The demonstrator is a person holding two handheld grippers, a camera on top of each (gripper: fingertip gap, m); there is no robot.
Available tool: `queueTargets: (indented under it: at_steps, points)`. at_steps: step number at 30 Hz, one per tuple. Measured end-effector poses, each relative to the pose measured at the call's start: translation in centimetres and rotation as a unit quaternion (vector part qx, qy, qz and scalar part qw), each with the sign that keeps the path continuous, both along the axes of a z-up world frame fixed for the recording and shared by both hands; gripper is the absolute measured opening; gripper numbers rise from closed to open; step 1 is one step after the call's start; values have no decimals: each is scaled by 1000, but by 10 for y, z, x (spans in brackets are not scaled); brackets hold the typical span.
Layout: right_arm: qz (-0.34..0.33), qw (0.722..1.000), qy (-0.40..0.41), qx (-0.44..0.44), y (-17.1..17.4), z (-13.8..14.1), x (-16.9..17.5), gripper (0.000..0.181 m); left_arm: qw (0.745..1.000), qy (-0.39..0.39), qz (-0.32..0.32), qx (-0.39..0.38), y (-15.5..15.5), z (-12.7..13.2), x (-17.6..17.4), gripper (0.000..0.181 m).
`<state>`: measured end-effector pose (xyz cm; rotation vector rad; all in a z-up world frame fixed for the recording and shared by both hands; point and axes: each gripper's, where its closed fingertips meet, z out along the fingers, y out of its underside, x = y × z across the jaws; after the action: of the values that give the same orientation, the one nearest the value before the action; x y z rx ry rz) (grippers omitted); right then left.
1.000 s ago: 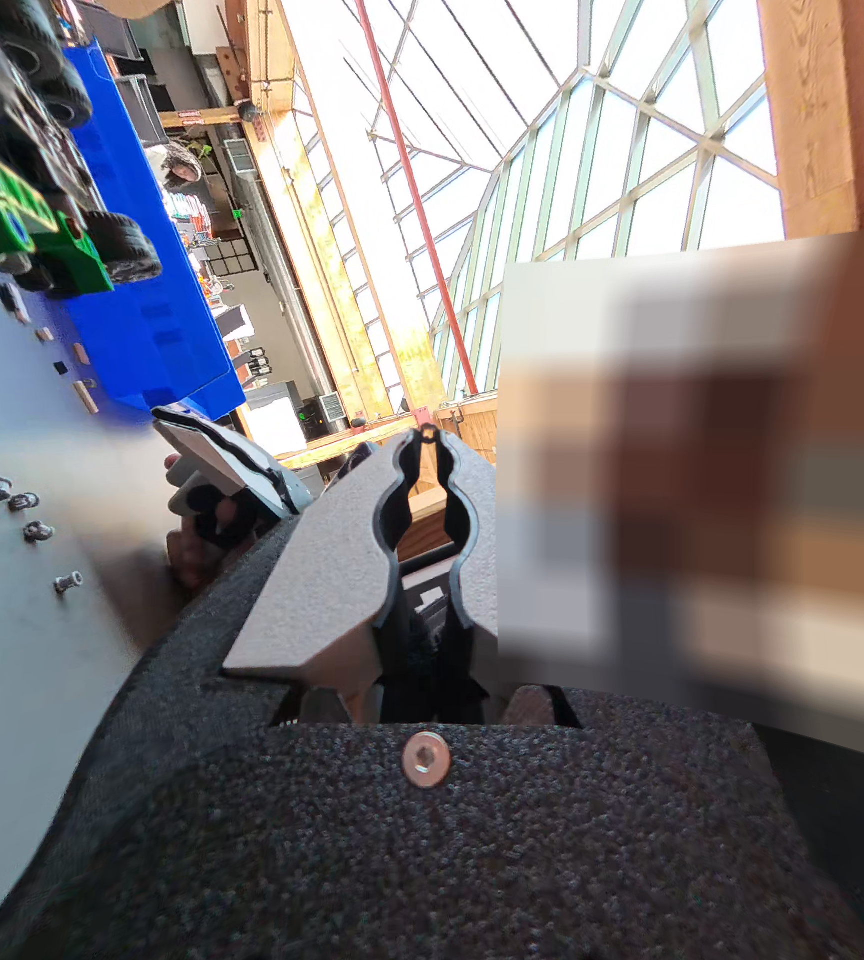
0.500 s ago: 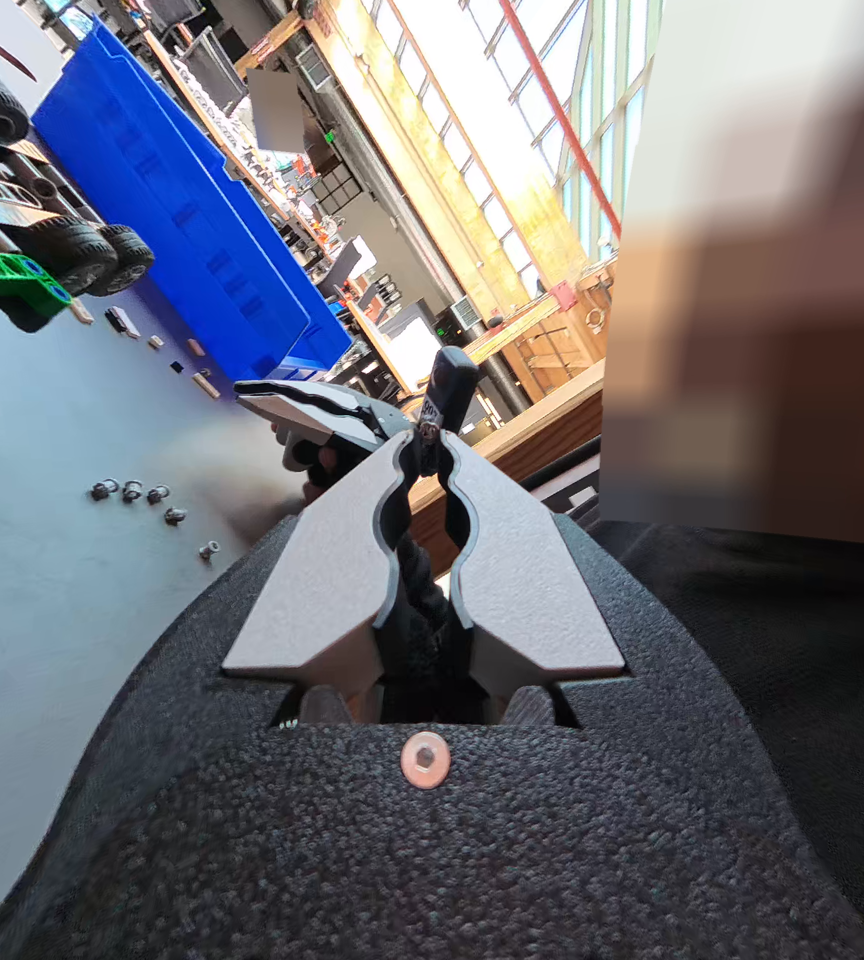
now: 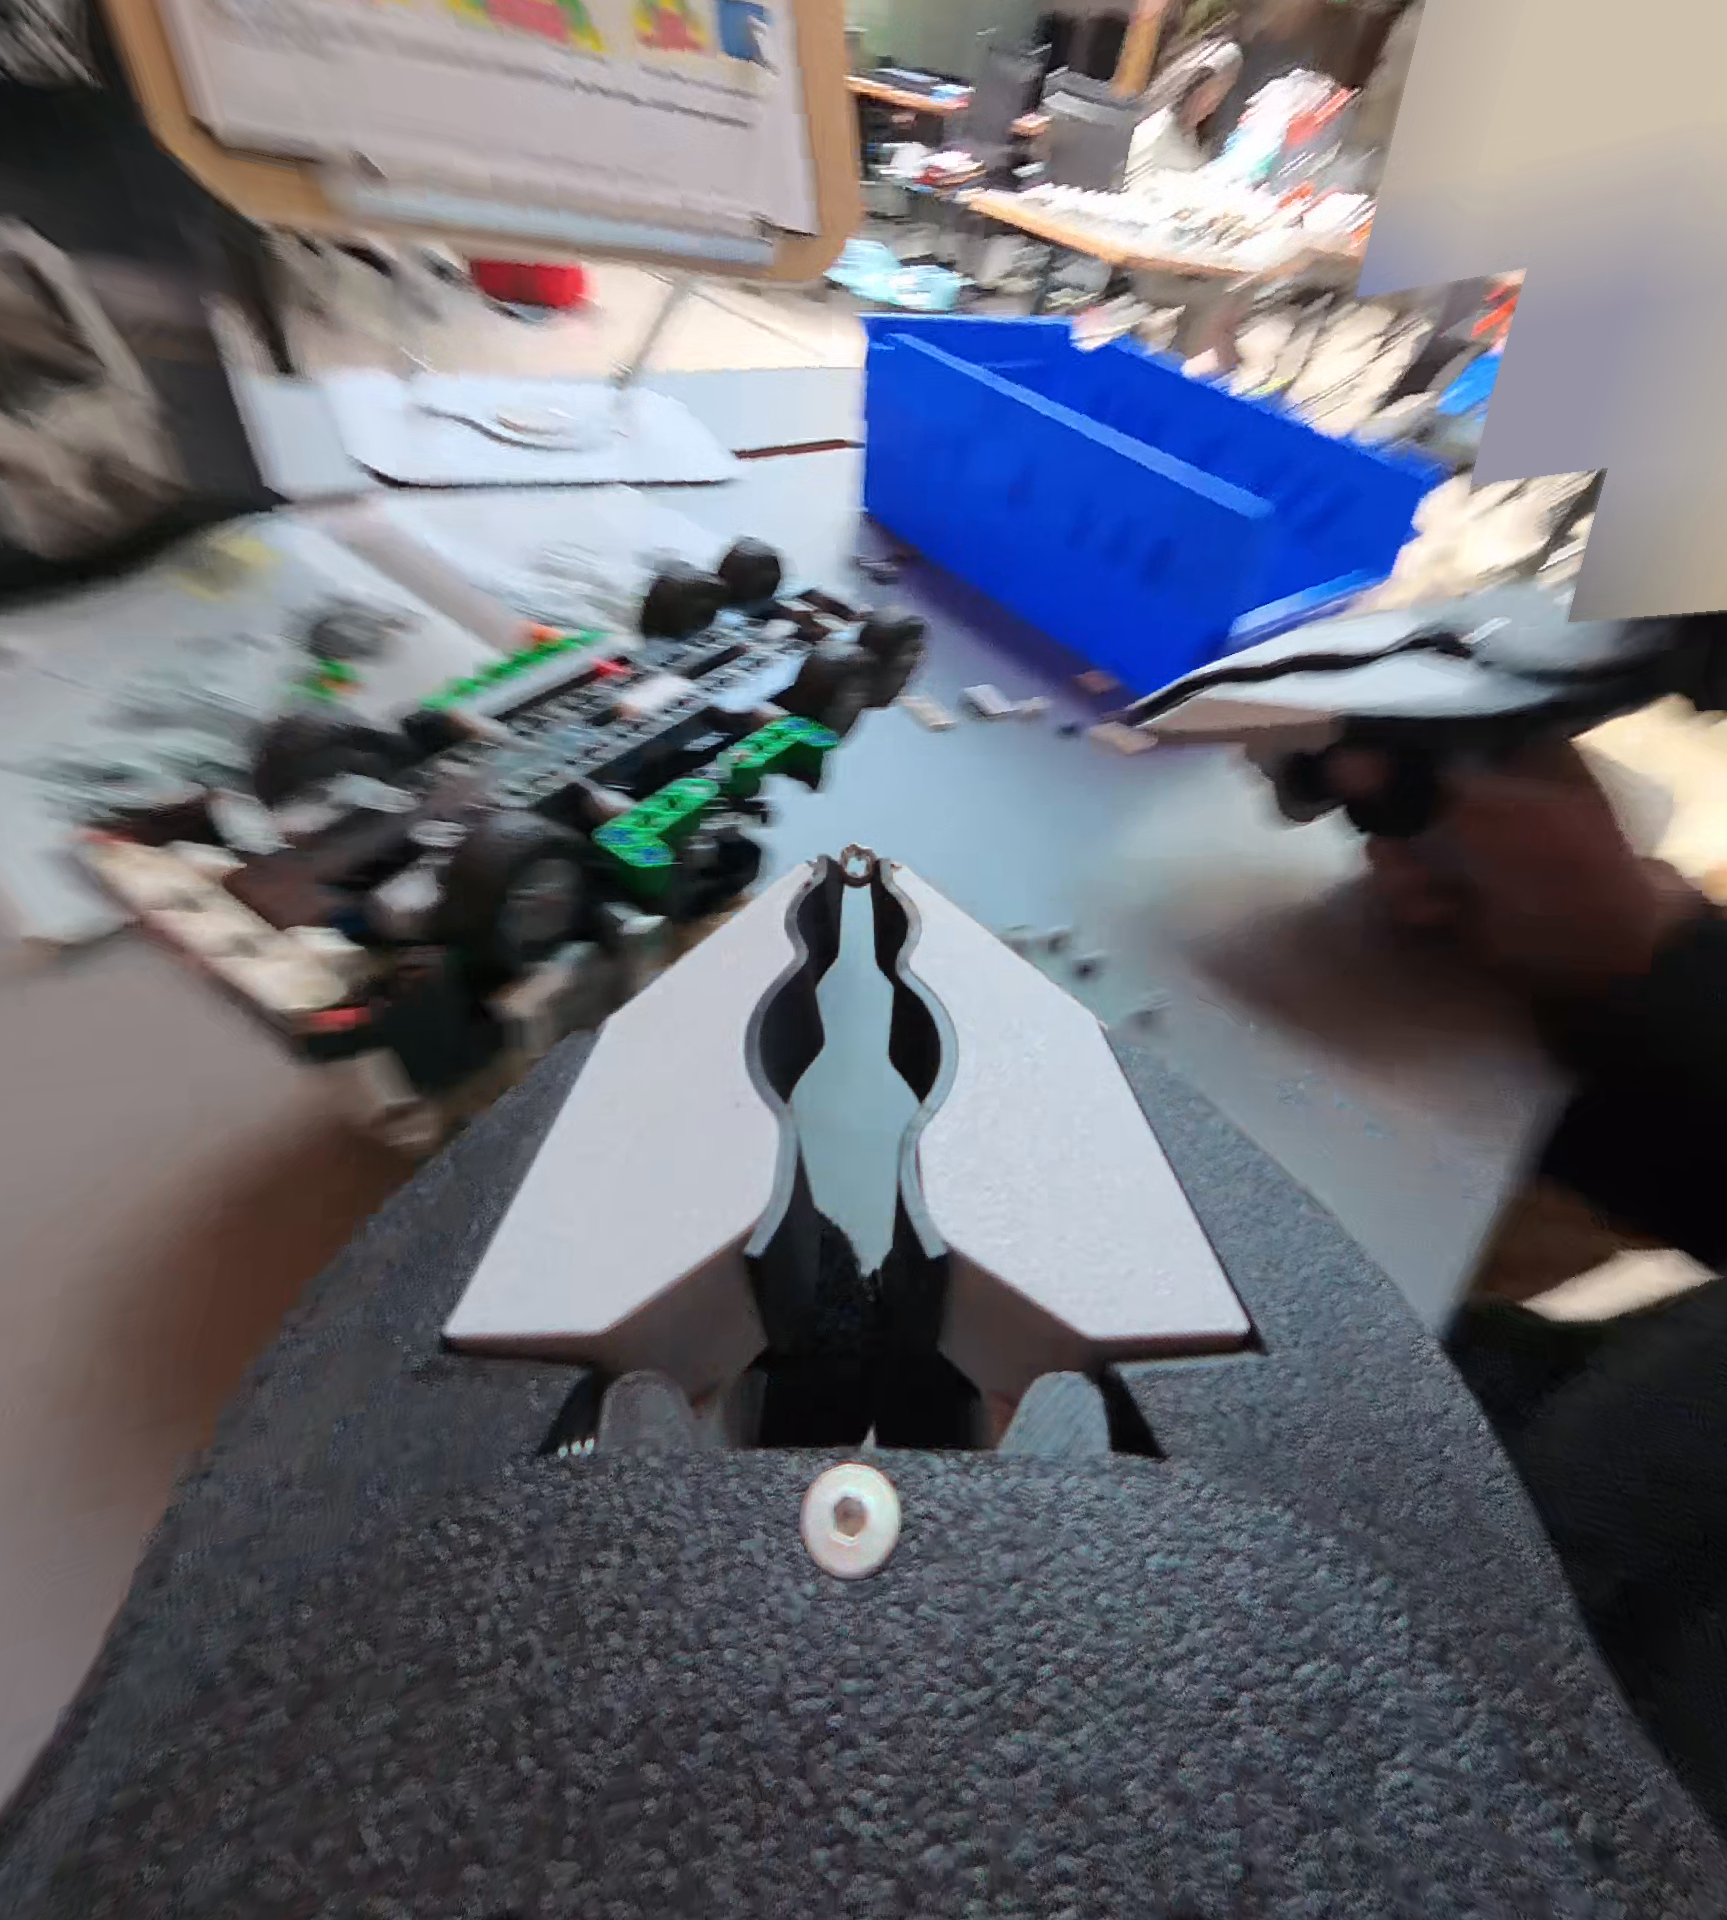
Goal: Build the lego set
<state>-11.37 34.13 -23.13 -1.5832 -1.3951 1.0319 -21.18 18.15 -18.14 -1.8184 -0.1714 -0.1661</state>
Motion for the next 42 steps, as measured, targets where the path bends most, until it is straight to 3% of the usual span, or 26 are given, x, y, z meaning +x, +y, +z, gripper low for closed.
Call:
queueTargets:
  at_steps: [2,5,9,13,19,22,26,30,35,42]
  points:
    - [1,1000,-1,5,-1,0,-1,12,991,129,43,-13,-15,0,-20,4]
    - [2,1000,-10,17,-2,-2,-2,12,950,304,62,-37,-32,-4,-36,3]
    - [7,999,-14,38,-6,-3,-3,11,857,510,44,-65,-34,-12,-43,4]
    - [-9,999,-3,48,-3,1,-3,11,779,623,23,-68,-23,-21,-42,4]
    - [-7,998,52,38,-9,20,-3,16,733,680,-15,-17,-1,-11,-19,4]
    - [65,994,93,6,-29,41,-13,24,706,707,-44,1,18,-9,-3,4]
    - [197,978,52,43,-49,55,-34,54,666,743,-63,-8,43,-16,3,4]
    - [248,962,53,102,-38,80,-66,54,634,770,-67,-14,61,-18,2,4]
    - [342,935,-48,82,-43,58,-104,88,606,792,-69,-15,77,-17,2,3]
    - [399,905,-82,123,-51,43,-125,99,579,812,-75,-10,86,-15,-2,4]
